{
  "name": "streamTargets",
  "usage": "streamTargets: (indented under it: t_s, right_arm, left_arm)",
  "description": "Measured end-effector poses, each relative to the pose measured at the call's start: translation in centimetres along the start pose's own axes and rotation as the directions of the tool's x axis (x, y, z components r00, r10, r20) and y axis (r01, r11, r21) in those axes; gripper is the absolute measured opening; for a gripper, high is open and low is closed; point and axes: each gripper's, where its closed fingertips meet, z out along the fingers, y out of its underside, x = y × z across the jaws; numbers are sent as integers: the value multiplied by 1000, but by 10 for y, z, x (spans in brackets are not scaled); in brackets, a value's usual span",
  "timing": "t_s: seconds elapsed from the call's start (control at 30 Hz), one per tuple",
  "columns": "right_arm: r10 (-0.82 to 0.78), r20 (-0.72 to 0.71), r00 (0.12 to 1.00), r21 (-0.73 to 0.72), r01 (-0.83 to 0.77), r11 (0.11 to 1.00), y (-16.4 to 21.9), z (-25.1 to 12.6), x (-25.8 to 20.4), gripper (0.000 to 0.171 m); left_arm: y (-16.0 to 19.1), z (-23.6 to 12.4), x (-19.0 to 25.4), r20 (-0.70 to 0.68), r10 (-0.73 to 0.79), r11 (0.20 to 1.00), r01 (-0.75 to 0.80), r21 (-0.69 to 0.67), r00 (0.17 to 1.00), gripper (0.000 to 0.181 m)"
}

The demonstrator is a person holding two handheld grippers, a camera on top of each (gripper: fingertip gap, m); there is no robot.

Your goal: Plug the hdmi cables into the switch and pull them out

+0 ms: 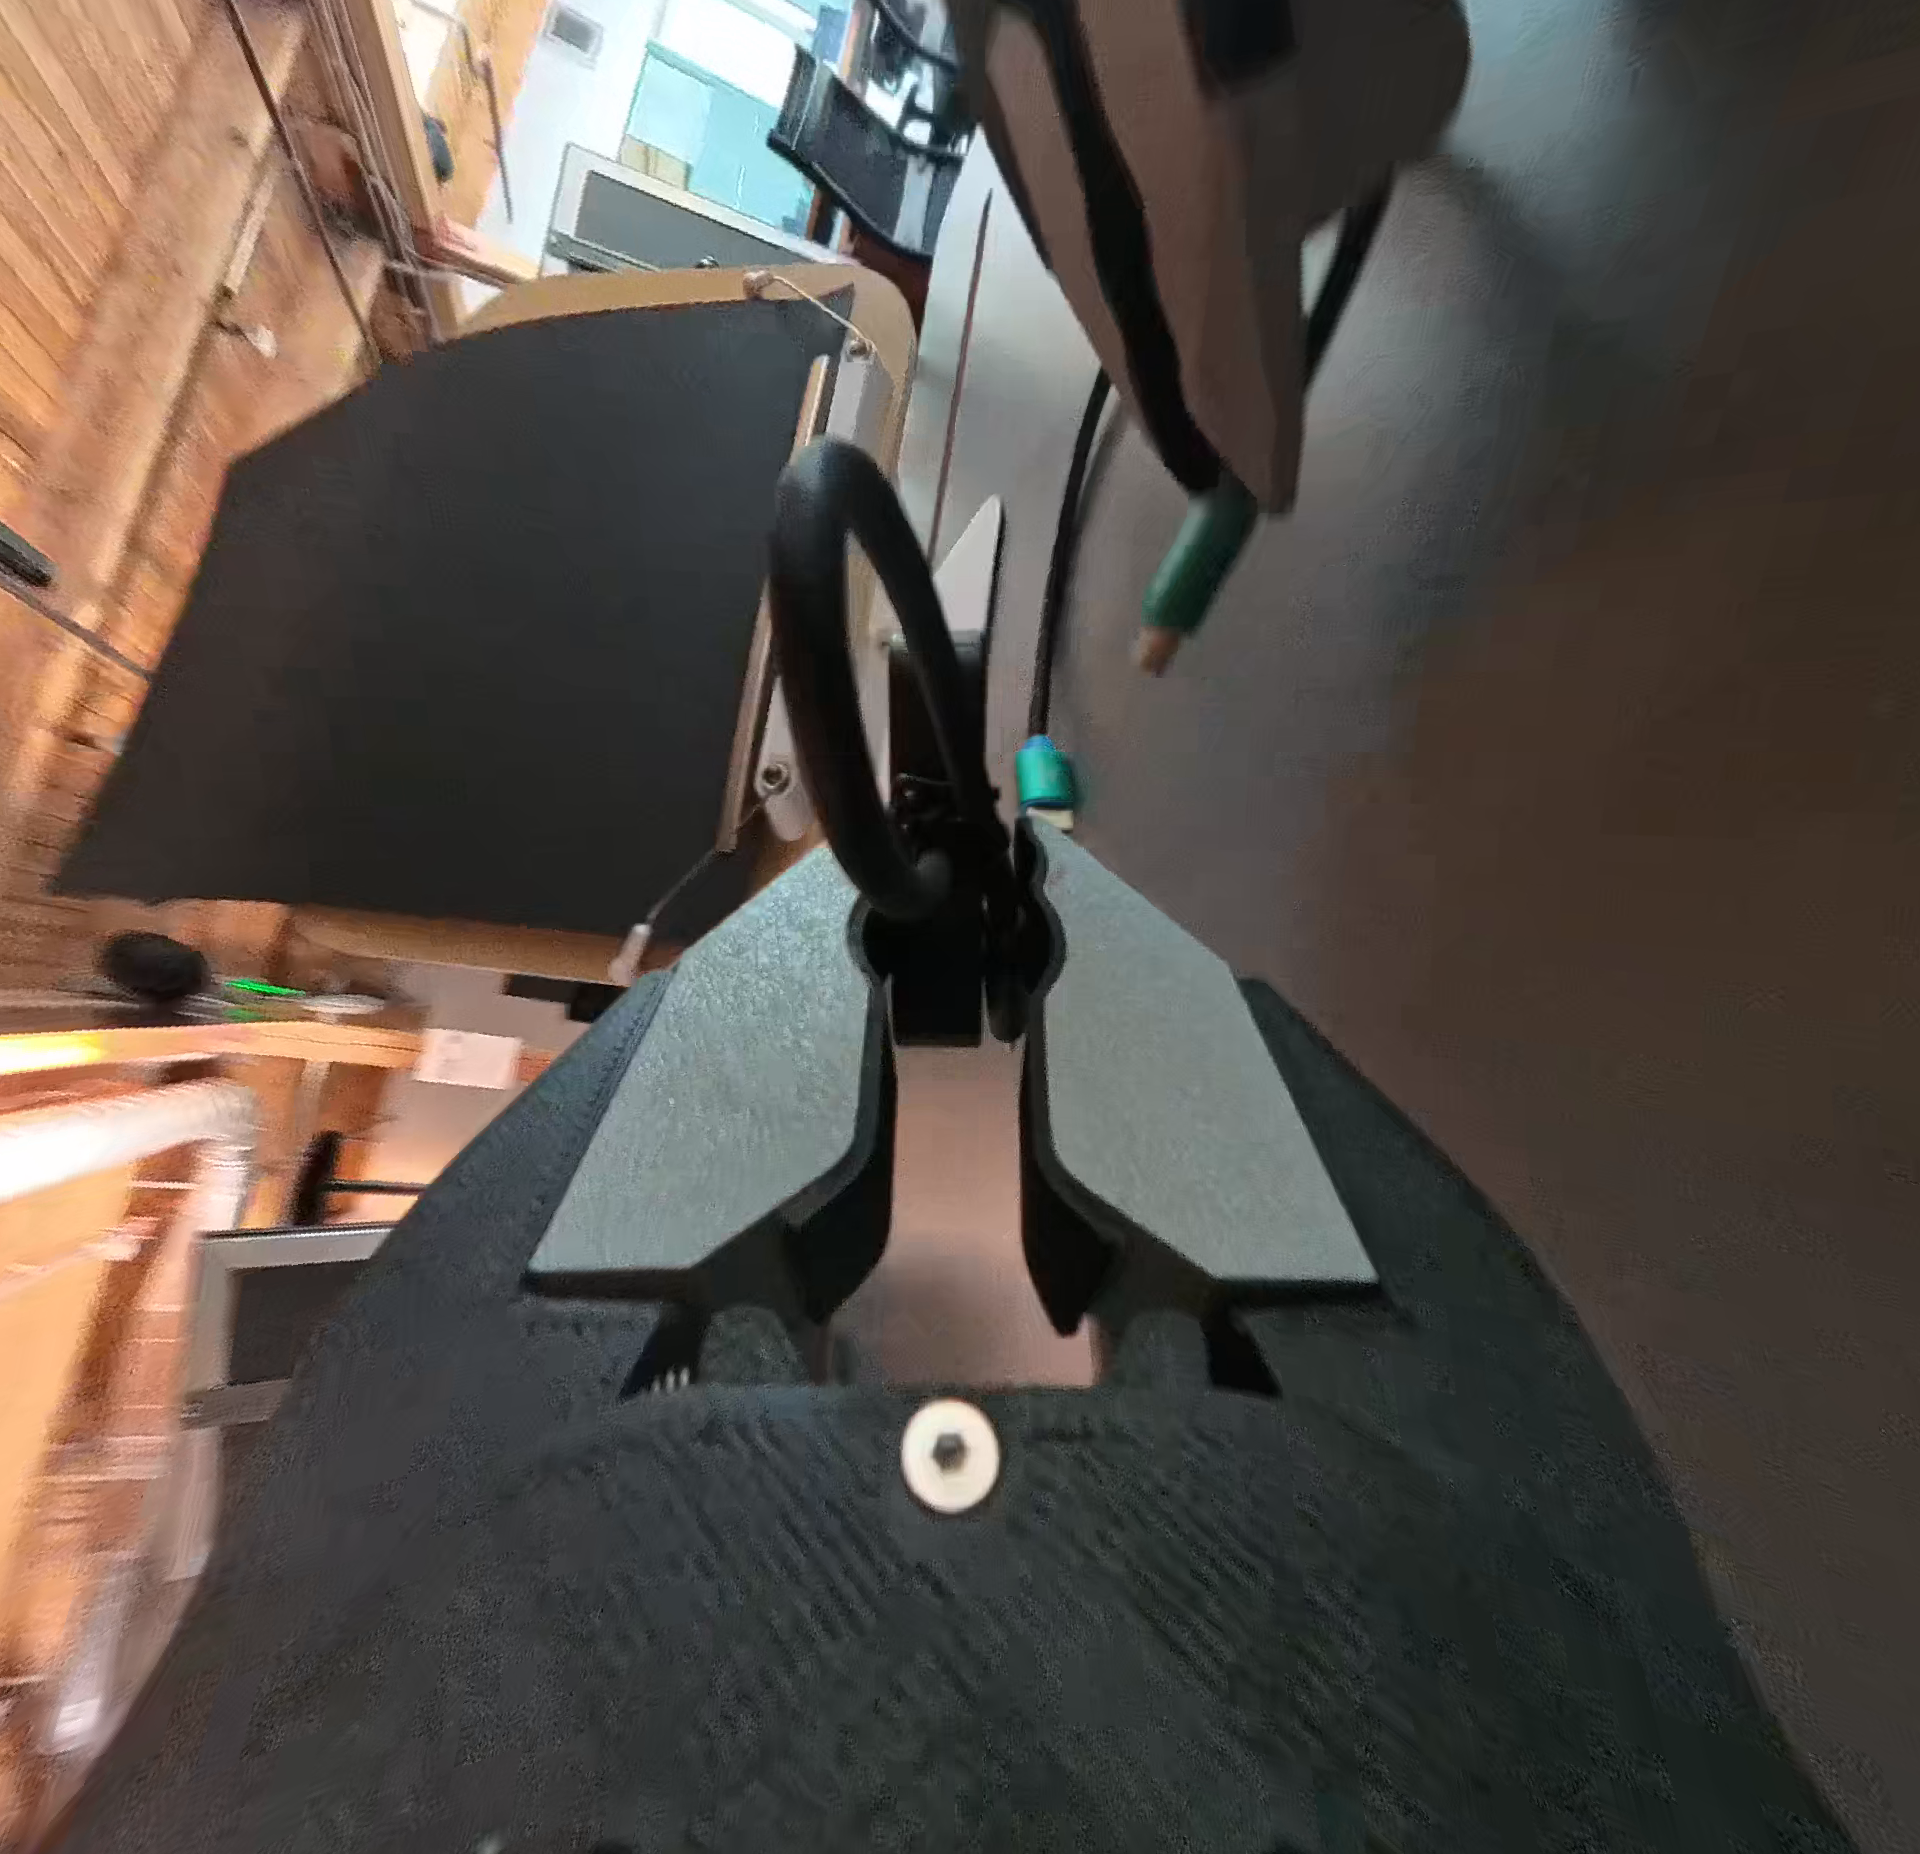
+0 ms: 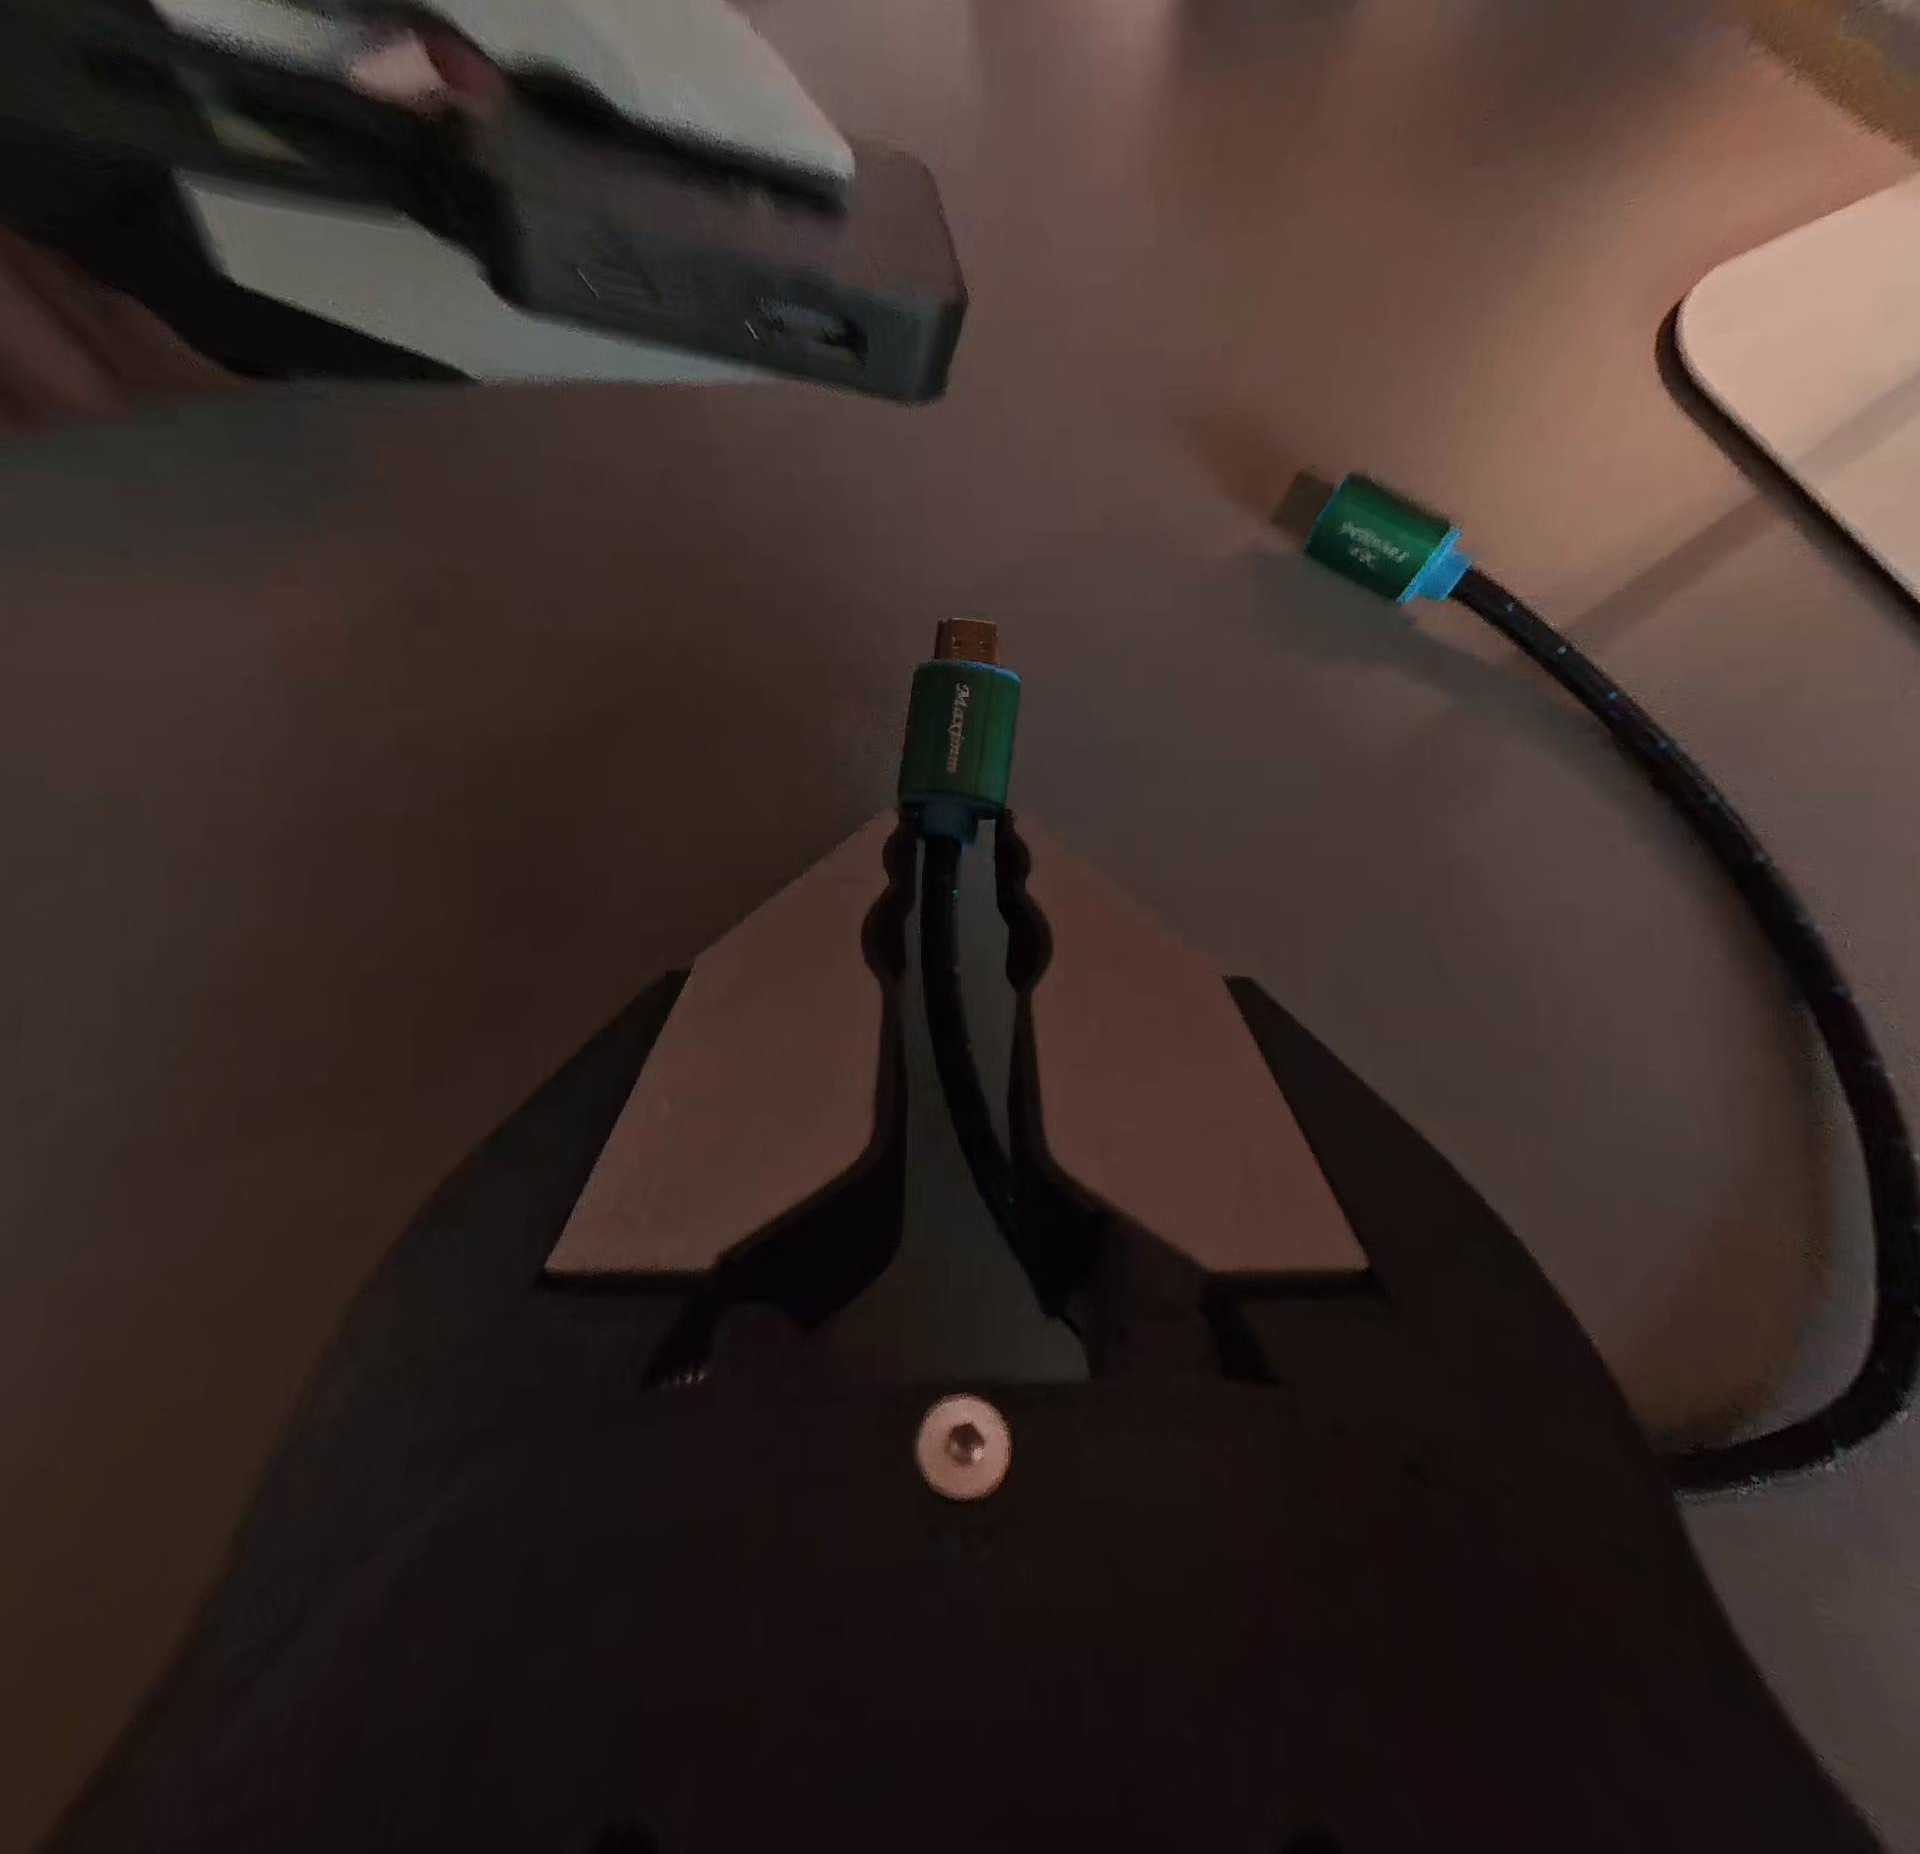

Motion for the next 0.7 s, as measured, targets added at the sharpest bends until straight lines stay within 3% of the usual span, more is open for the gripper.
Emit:
streamTargets:
  t_s: [0.03,0.3,0.7]
  right_arm:
    - [10,31,999,28,-11,1000,-5,-5,-4,12]
    - [31,198,980,127,-57,990,-24,-29,-25,11]
    - [-2,211,978,113,-23,993,-22,-29,-30,11]
  left_arm:
    - [2,0,-1,15,57,998,-57,-15,998,19]
    - [-4,-1,2,33,229,973,-229,0,973,19]
    - [-17,-2,8,40,326,945,-327,15,944,19]
